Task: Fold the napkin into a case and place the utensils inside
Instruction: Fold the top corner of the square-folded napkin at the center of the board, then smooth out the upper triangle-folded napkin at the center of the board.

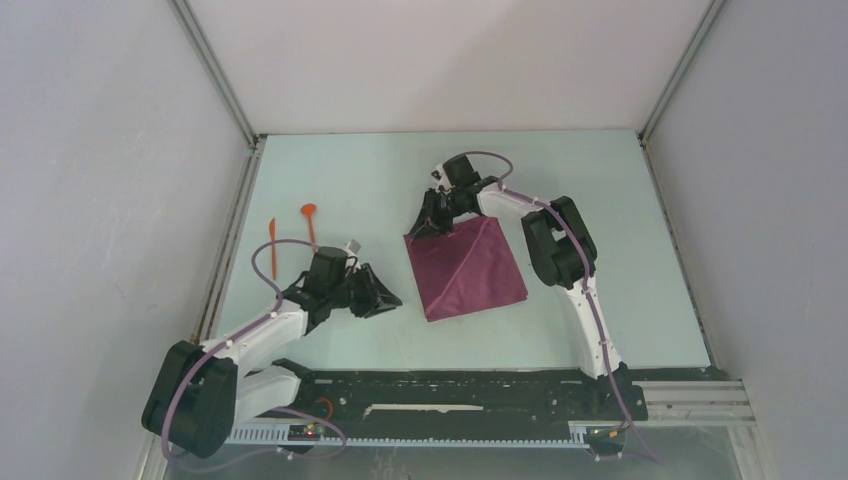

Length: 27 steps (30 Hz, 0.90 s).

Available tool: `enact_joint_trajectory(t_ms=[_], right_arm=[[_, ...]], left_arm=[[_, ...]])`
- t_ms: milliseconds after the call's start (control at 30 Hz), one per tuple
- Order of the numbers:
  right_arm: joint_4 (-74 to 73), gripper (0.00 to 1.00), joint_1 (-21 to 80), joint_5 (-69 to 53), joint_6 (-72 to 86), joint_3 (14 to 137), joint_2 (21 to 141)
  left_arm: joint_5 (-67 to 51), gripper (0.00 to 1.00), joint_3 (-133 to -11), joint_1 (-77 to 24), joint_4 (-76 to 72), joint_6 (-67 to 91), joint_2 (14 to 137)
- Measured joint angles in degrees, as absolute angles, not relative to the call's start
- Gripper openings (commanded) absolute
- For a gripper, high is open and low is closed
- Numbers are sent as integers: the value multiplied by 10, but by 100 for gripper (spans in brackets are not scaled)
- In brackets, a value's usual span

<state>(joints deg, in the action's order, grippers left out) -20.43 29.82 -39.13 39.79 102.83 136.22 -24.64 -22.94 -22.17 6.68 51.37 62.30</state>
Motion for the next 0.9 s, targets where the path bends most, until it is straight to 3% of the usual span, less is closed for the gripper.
enact_joint_trajectory(t_ms=[100,200,433,600,767,900], right_arm=[[-217,53,299,-392,397,1048,1362],[-232,63,299,-398,388,1075,1362],[-276,72,282,-411,358,1066,1308],[-244,77,211,-438,350,948,1190],[-180,78,119,-468,352,860,1160],[-178,77,96,-469,351,829,1172]], left_arm=[[-251,35,-229,-221,59,514,634],[-258,37,-236,-221,52,514,648],[-291,45,-335,-221,3,528,739],[-307,47,-438,-221,-51,545,856],[-296,55,-522,-221,-53,548,953],[-239,55,-579,-225,11,505,979]])
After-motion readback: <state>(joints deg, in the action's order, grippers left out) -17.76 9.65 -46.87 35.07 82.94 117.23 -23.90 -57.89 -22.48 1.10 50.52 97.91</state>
